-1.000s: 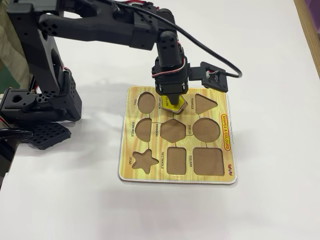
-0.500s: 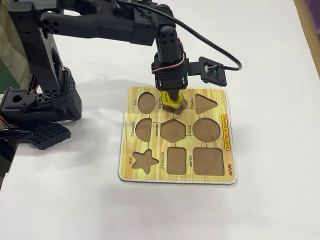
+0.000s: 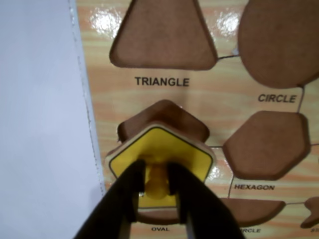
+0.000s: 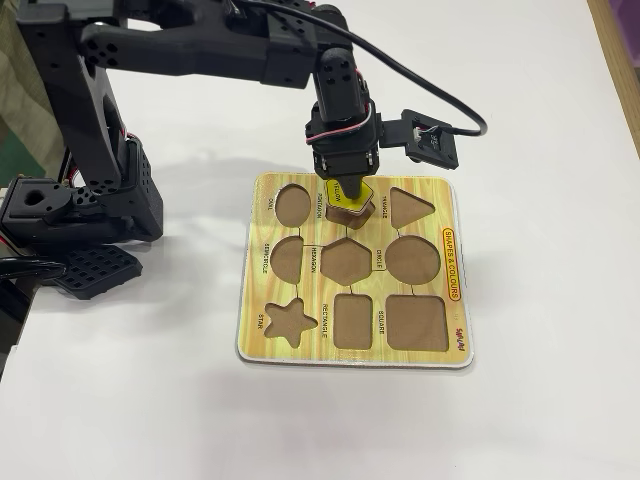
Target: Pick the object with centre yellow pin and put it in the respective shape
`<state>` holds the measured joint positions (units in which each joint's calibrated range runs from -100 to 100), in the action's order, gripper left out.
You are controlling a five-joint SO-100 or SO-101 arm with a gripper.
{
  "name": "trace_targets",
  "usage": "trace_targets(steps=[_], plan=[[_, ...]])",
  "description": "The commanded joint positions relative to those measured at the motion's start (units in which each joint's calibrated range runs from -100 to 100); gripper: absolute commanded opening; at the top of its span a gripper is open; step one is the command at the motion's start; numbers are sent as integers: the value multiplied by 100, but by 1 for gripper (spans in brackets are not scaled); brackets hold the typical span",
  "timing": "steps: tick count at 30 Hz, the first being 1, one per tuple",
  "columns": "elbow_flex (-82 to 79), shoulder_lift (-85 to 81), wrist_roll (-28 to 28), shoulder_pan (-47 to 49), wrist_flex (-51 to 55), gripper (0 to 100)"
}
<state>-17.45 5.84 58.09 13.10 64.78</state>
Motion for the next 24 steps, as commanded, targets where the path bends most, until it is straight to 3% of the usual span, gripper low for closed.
trace_targets(steps=[1,24], plan=[[324,-241,2,-1,-82,1],[243,169,-45,-148,-359,1]])
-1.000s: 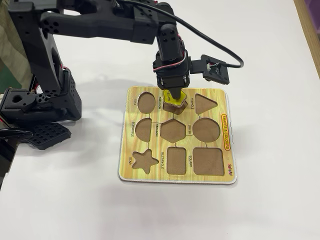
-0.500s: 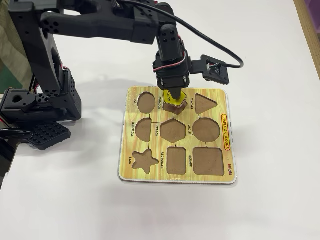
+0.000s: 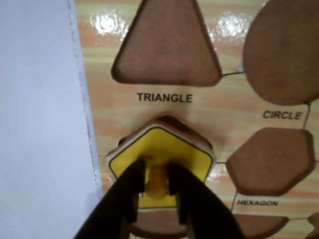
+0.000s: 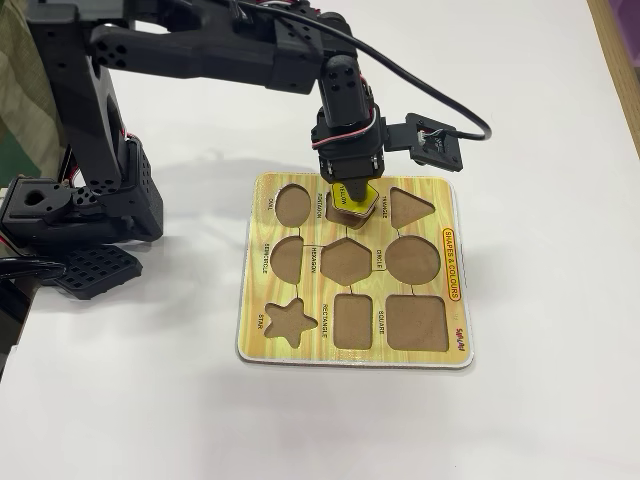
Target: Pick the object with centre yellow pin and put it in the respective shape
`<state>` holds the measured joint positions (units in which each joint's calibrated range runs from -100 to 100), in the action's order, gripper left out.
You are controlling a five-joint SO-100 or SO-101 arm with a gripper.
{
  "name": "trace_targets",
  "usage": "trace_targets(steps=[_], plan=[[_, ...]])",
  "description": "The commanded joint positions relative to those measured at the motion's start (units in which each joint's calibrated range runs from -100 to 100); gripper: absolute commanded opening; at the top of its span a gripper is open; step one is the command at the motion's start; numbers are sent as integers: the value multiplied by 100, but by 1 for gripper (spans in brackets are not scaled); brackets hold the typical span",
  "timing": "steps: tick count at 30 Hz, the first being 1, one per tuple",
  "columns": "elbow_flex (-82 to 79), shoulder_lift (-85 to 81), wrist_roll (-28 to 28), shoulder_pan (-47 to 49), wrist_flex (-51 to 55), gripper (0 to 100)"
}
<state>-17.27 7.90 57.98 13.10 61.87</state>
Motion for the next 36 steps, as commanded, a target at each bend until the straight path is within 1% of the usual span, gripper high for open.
trace_targets(steps=[1,12,27,36], plan=[[207,-37,-40,-196,-68,1],[198,-46,-40,-421,-59,1],[198,-37,12,-304,19,1],[252,222,18,-50,-50,1]])
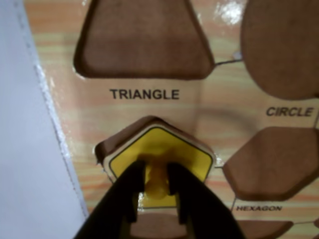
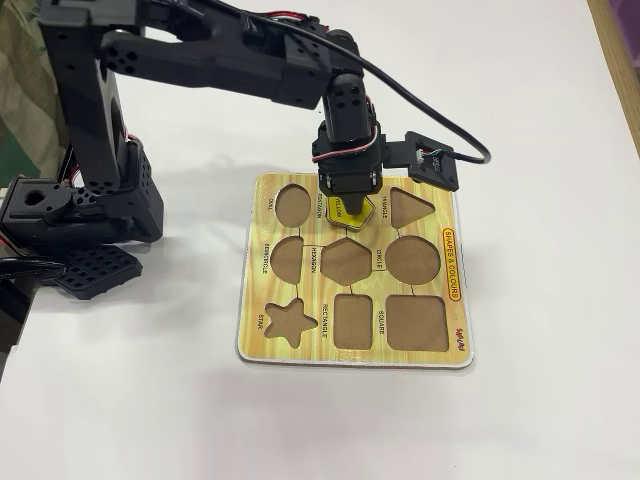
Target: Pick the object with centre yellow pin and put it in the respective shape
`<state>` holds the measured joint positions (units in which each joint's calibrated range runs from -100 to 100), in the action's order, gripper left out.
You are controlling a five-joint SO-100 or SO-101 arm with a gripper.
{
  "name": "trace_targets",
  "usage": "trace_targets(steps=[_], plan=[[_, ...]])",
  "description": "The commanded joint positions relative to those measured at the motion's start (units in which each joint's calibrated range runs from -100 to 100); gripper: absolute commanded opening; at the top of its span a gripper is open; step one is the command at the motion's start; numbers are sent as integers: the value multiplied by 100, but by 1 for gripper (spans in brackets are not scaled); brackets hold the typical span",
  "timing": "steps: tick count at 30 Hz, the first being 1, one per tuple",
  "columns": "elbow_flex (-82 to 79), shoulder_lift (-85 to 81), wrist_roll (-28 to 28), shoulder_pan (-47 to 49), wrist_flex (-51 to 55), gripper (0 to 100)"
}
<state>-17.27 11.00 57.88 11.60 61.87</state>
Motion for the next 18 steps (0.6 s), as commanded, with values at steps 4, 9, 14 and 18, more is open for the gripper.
trace_targets(steps=[4,9,14,18], plan=[[252,-79,28,110,-50,1],[279,-79,28,110,-50,1],[306,-79,33,110,-59,1],[315,-79,33,100,-59,1]])
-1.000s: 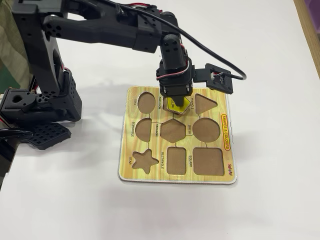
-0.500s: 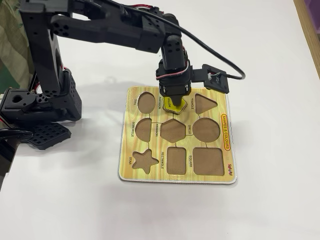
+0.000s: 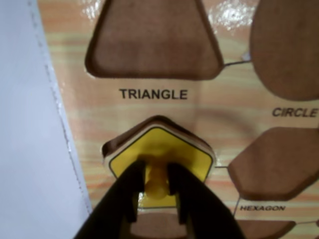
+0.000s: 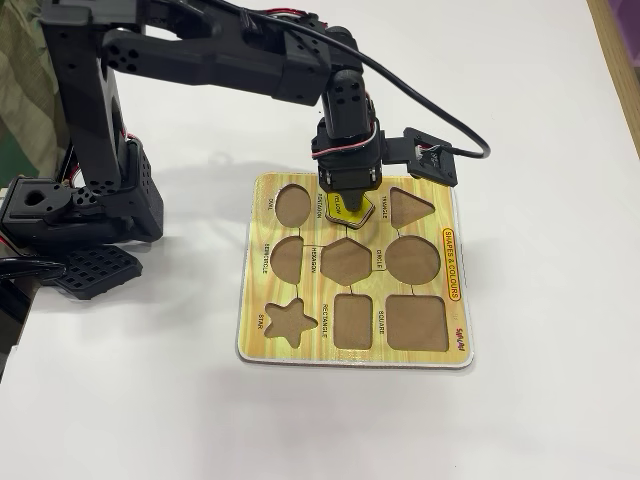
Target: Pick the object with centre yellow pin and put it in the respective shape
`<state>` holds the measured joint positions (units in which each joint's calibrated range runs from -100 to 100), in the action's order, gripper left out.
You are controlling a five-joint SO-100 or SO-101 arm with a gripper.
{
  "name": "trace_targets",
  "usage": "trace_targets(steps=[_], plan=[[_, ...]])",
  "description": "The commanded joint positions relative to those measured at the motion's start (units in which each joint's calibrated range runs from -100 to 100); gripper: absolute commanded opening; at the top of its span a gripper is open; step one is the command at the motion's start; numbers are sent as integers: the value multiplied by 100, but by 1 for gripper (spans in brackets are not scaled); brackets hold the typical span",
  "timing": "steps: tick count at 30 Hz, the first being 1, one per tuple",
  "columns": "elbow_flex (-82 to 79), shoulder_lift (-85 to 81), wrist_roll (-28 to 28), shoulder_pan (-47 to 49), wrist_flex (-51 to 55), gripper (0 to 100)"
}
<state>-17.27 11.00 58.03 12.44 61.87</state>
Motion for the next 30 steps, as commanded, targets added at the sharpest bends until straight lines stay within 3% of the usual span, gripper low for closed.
trace_targets(steps=[1,30], plan=[[315,-79,18,16,-59,1],[432,-79,28,-63,-68,2]])
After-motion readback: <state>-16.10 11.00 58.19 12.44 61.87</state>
